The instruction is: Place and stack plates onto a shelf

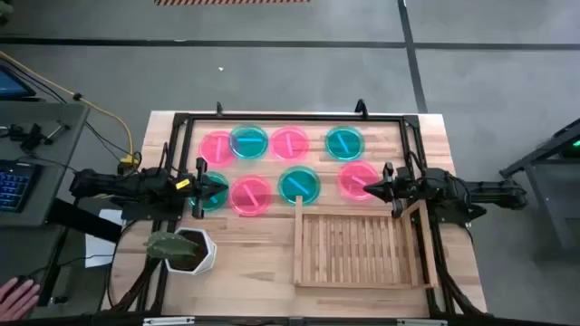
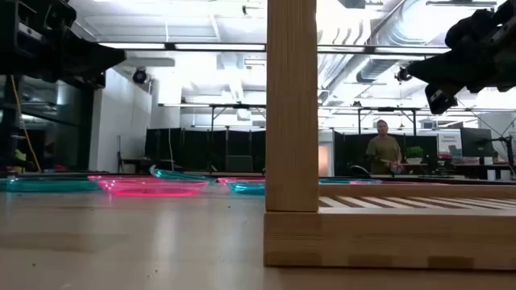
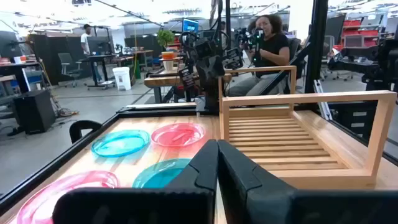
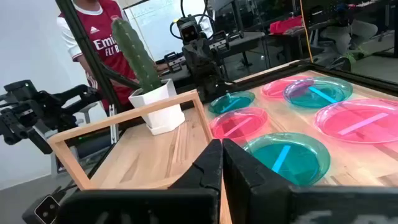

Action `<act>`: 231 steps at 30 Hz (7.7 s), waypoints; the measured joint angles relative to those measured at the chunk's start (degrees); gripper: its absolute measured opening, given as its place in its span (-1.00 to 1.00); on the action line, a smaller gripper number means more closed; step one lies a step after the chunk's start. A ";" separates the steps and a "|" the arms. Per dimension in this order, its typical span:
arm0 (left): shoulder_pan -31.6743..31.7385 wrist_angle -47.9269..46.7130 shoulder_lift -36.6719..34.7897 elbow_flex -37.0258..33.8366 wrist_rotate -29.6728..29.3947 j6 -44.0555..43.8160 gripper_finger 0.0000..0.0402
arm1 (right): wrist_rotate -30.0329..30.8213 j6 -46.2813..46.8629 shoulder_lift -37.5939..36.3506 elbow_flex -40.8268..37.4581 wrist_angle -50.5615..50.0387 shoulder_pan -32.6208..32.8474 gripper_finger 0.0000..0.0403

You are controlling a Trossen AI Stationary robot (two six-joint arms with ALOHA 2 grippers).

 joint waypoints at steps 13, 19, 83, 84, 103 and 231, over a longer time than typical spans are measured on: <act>0.00 0.00 0.00 0.01 0.00 0.00 -1.00 | 0.00 0.01 -0.02 0.00 -0.01 0.00 -1.00; 0.02 0.00 0.01 0.00 0.00 0.00 -1.00 | -0.02 0.02 -0.01 0.00 0.00 -0.01 -1.00; 0.00 0.00 0.00 0.01 0.00 -0.01 -1.00 | 0.00 0.02 -0.02 0.00 0.00 -0.02 -1.00; 0.00 0.00 0.00 0.00 0.00 -0.02 -1.00 | -0.01 0.01 -0.01 0.00 0.00 -0.01 -1.00; 0.00 0.00 0.00 0.02 0.00 0.00 -1.00 | 0.00 0.02 -0.01 0.00 0.00 -0.01 -1.00; 0.01 0.00 0.00 0.02 0.00 0.00 -1.00 | 4.47 29.42 73.92 38.07 -19.87 -47.34 -1.00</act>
